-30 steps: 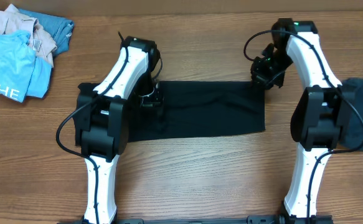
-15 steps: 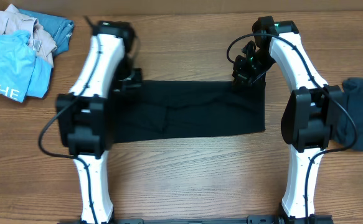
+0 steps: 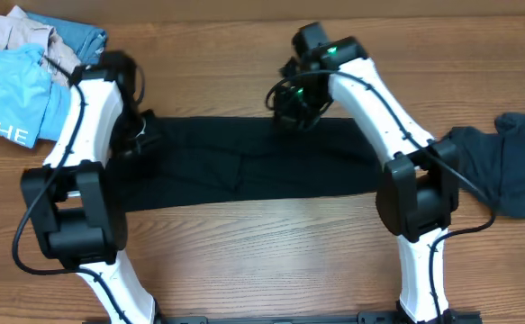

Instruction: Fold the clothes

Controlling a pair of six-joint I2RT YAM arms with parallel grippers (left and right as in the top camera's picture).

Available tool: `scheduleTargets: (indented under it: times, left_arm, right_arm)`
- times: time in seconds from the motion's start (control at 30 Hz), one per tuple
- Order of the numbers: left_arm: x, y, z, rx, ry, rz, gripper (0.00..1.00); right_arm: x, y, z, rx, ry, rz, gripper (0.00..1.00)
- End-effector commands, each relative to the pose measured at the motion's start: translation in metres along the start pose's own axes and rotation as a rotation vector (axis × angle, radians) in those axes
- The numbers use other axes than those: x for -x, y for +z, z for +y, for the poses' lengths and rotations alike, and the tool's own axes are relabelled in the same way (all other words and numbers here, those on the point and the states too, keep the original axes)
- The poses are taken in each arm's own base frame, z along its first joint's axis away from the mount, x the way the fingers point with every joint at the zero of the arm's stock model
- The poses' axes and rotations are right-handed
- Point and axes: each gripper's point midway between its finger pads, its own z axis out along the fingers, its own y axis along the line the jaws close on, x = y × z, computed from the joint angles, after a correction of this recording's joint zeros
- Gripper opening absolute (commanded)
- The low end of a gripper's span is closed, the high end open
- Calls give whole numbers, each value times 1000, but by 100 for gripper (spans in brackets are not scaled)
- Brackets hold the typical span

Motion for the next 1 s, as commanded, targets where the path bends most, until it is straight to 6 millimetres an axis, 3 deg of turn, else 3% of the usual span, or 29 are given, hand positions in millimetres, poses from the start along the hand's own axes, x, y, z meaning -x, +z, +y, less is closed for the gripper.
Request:
scheduleTargets:
  times: [0.0, 0.17, 0.3, 0.4, 0.5, 0.6, 0.67, 0.77, 0.9, 0.97]
  left_arm:
    - [-5, 14, 15, -34, -7, 45, 5]
    - [5, 23, 17, -48, -10, 7, 8]
    - [19, 23, 10, -79, 20, -51, 4]
    - [15, 20, -6, -162, 60, -31, 4]
    - [16, 11, -11, -178, 68, -33, 4]
    - [23, 10, -12, -177, 68, -60, 5]
    - [29, 11, -3, -123, 64, -93, 8]
    - [21, 21, 13, -44, 42, -63, 9]
    - [19, 33, 27, -25, -3, -39, 6]
    - [16, 33, 49, 48, -79, -25, 8]
  right_arm:
    - [-30, 17, 55, 86, -83, 57, 4]
    - [-48, 47, 93, 108, -203, 62, 4]
    - [-42, 58, 90, 88, -190, 46, 4]
    - [-39, 71, 82, 67, -182, 57, 4]
    - [-38, 87, 74, 56, -173, 76, 4]
    - [-36, 90, 74, 60, -177, 70, 4]
    - [-36, 90, 74, 60, -177, 70, 5]
    - [-36, 92, 73, 57, -174, 74, 5]
    - [-31, 108, 62, 37, -166, 78, 5]
    - [-29, 112, 58, 22, -163, 74, 5]
